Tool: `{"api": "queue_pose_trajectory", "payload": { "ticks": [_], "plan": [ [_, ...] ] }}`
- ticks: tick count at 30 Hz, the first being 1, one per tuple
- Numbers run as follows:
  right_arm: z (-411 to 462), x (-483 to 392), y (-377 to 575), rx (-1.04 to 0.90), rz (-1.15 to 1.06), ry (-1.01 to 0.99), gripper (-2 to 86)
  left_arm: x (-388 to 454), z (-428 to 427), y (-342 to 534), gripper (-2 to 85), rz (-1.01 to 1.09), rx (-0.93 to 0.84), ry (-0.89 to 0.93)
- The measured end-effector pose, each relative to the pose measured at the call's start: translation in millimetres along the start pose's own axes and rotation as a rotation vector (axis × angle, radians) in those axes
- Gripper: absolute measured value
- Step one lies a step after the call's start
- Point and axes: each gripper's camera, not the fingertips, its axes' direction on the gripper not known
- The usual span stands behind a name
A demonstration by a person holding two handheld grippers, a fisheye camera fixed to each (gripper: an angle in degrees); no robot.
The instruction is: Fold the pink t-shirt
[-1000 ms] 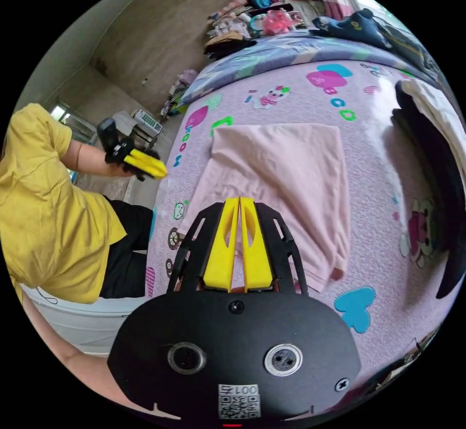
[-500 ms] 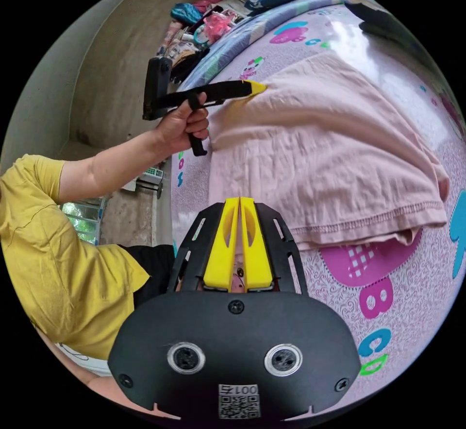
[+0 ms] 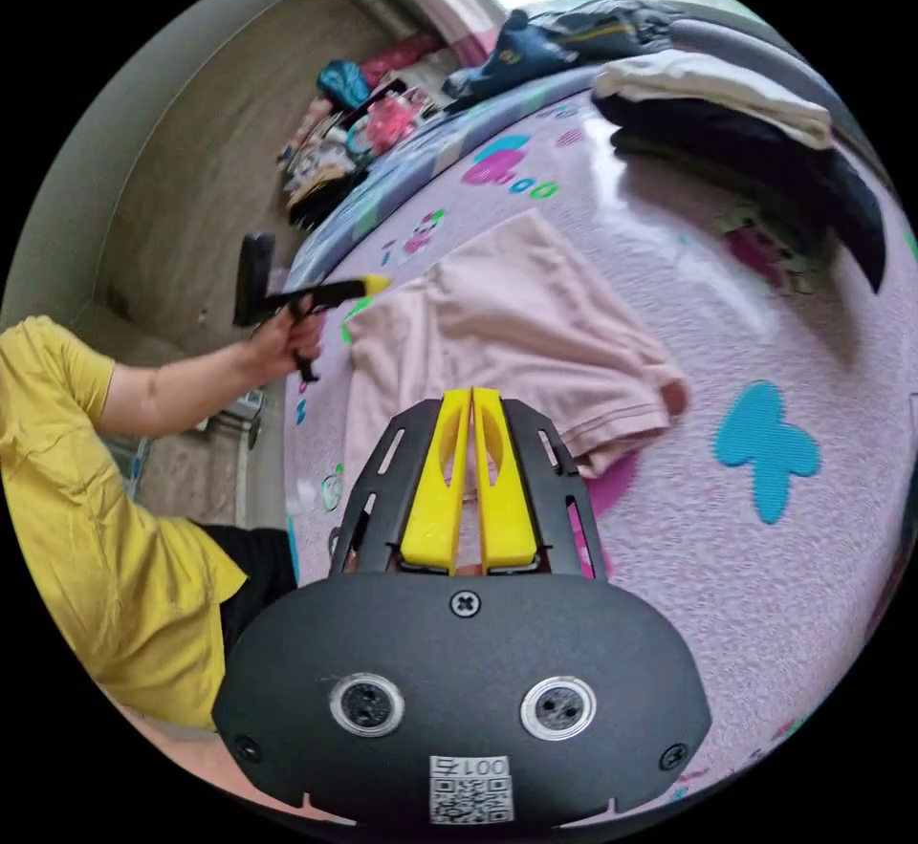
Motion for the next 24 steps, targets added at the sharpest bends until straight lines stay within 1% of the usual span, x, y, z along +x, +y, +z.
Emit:
{"api": "queue_pose_trajectory", "payload": {
  "ticks": [2,3,5,7,12,15,17,20,24],
  "plan": [
    [-24.6,25.8,-8.3,0.065,0.062,0.079,0.7,8.6,-6.3,12.4,-1.3,0.003,-0.001,0.019],
    [-28.1,30.9,-11.7,0.068,0.069,0.090,0.8,16.8,-5.5,21.2,-1.3,0.009,-0.015,0.037],
    [-31.2,46.5,-29.7,0.034,0.075,0.104,0.9,33.2,1.2,34.4,-1.3,0.032,-0.038,0.058],
    [-25.7,51.8,-44.9,-0.007,0.059,0.103,1.0,60.5,16.1,49.0,-1.3,0.100,-0.085,0.067],
    [3.4,53.6,-81.6,-0.126,-0.007,0.125,1.2,103.1,47.4,69.3,-1.4,0.198,-0.187,0.019],
    [24.0,55.7,-95.1,-0.210,-0.025,0.086,1.2,114.1,56.6,72.9,-1.4,0.177,-0.206,-0.003],
    [29.2,52.8,-100.8,-0.240,-0.059,0.146,1.1,116.3,62.1,72.9,-1.4,0.157,-0.224,0.000],
    [19.4,59.8,-108.5,-0.186,-0.036,0.171,1.3,118.6,65.5,71.1,-1.4,0.147,-0.225,0.012],
    [21.4,67.7,-115.7,-0.209,-0.017,0.187,1.9,115.9,78.1,69.5,-1.3,0.134,-0.291,-0.003]
  ]
}}
